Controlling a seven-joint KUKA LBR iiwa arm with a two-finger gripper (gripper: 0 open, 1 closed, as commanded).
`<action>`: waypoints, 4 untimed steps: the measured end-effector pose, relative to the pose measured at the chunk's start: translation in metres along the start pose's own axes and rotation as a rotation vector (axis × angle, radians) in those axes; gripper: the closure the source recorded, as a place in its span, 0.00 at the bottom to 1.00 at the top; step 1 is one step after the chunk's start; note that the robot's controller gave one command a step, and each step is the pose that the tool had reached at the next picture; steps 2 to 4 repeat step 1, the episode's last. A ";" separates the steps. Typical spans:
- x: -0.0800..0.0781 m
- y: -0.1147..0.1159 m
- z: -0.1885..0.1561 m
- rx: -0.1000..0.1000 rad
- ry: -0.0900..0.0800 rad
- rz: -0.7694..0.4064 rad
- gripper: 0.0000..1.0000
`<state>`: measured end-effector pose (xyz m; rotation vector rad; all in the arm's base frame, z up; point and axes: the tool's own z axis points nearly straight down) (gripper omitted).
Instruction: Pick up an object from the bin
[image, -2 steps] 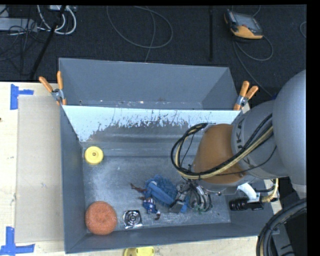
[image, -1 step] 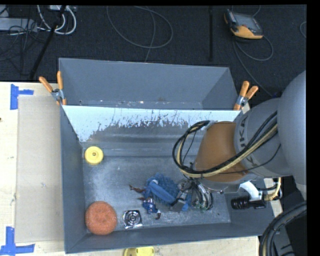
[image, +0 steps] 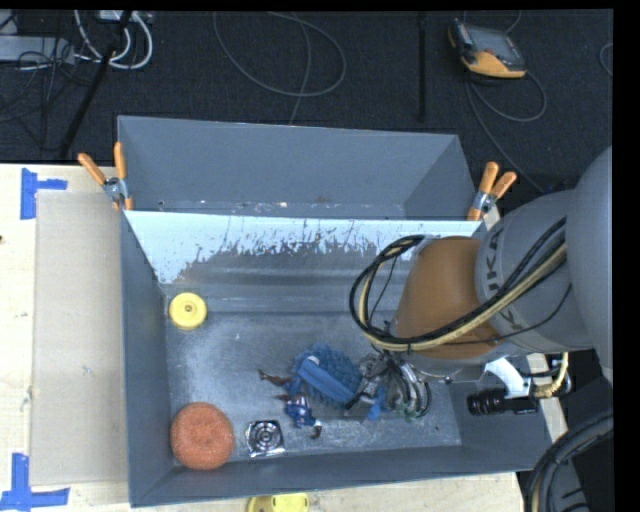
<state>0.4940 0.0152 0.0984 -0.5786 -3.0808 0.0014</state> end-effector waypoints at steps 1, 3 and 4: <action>-0.001 0.000 -0.016 -0.002 -0.005 -0.001 1.00; -0.001 0.000 -0.016 -0.002 -0.005 -0.001 1.00; -0.001 0.000 -0.016 -0.002 -0.005 -0.001 1.00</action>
Offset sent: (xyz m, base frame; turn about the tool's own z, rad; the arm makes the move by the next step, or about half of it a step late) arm -0.0001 0.0000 0.0363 0.0000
